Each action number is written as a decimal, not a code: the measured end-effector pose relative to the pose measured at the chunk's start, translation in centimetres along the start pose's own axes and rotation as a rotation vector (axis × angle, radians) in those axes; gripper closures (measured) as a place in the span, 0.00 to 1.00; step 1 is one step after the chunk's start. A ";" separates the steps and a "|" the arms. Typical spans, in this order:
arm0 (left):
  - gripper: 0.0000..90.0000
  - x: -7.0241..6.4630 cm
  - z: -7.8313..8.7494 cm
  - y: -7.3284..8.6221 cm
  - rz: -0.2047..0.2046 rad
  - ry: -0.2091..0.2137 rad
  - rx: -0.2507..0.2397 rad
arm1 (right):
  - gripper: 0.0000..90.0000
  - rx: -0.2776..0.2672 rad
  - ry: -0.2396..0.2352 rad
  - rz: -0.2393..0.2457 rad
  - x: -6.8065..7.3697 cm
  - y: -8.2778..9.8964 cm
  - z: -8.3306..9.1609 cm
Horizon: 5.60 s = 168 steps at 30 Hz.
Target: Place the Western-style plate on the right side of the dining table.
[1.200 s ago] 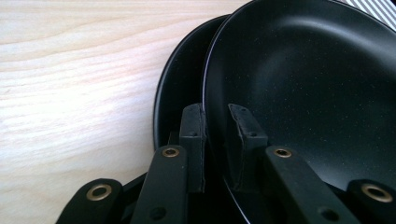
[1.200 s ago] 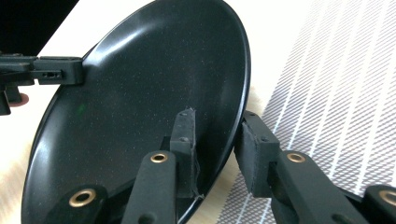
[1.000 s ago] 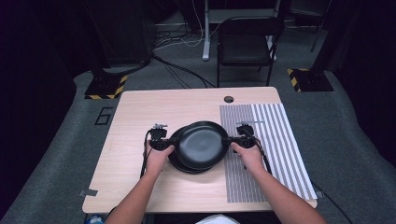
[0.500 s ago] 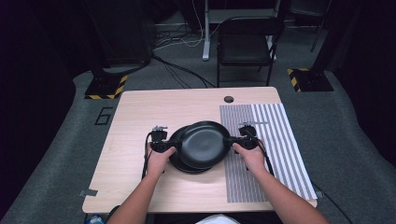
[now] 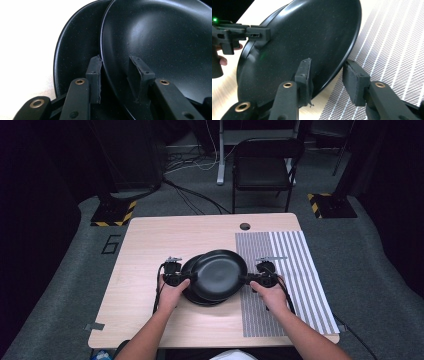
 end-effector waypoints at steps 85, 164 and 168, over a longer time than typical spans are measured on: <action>0.84 -1.8 1.6 -2.7 -0.012 -0.023 -0.091 | 0.89 -0.078 -0.076 -0.107 0.6 -2.0 2.7; 0.85 -6.9 2.1 -7.4 -0.129 0.028 -0.125 | 0.89 -0.206 -0.098 -0.124 -0.4 -2.7 8.7; 0.85 -7.2 1.9 -7.5 -0.128 0.032 -0.125 | 0.89 -0.212 -0.093 -0.124 -0.6 -2.6 9.0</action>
Point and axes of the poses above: each handheld gripper's, and its own axes: z roughly backward along the jaws, y roughly out of its underside, x roughly to its left, the point moved 7 cm from there along -z, roughly forward along the jaws, and after that the axes turned 6 degrees about -z, right-handed, at the moved point
